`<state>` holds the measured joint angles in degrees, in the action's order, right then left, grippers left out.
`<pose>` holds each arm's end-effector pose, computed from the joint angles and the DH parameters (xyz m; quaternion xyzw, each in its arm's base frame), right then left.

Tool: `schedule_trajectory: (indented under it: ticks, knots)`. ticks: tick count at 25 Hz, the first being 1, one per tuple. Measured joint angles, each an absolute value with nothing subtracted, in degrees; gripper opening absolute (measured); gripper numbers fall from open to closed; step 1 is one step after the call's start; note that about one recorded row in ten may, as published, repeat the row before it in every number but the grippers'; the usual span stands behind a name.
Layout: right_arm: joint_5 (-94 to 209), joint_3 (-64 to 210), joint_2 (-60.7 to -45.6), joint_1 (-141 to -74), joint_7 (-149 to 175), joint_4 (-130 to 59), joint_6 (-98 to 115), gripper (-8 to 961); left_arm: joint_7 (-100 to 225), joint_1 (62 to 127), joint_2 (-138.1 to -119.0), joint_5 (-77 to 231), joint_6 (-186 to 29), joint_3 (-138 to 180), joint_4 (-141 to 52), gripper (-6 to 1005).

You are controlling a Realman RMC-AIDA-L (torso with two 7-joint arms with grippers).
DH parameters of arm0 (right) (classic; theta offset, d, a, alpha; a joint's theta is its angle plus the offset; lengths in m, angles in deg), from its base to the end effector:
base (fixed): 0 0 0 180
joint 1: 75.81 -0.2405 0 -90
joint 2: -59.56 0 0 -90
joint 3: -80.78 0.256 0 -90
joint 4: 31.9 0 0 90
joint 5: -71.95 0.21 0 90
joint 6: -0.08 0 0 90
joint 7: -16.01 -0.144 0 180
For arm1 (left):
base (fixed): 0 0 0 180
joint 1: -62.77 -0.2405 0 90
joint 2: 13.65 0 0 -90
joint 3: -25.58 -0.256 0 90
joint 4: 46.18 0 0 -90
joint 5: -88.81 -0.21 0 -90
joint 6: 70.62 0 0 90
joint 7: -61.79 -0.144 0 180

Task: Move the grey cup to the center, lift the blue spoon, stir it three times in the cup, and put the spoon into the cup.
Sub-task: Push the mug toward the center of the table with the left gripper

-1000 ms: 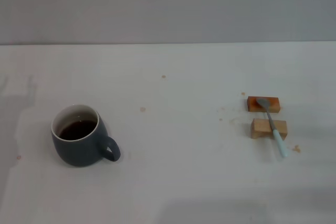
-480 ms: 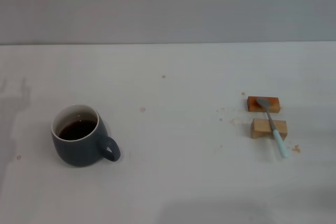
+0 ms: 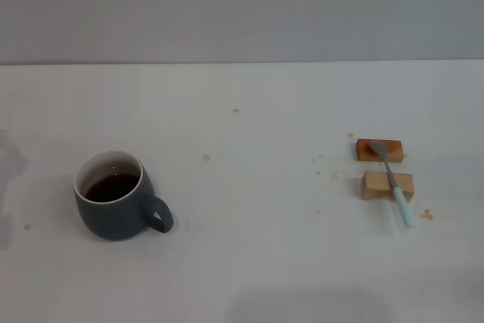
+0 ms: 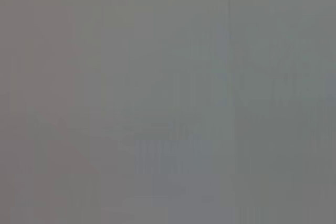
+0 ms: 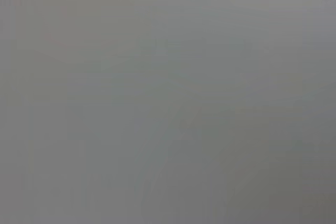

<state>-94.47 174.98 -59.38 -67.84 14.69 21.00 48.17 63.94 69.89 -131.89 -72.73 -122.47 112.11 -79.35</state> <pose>0.3749 0.2549 0.1091 -0.5458 0.2294 0.2335 0.7713 -0.3691 0.3033 0.0468 -0.6134 -0.2562 -0.2431 0.7064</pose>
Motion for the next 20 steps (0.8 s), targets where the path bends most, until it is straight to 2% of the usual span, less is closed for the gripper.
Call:
schedule_trajectory:
  ticks: [4,20]
  knots:
    - [-94.6,175.9,-59.34,-67.9,14.7,21.7,47.2,722,64.4,69.3,-131.95,-72.7,-123.2,111.1,-77.3,-2]
    - [-95.2,177.4,-59.32,-67.7,17.5,24.6,45.5,722,68.8,69.3,-132.42,-72.7,-126.4,103.9,-70.2,-2]
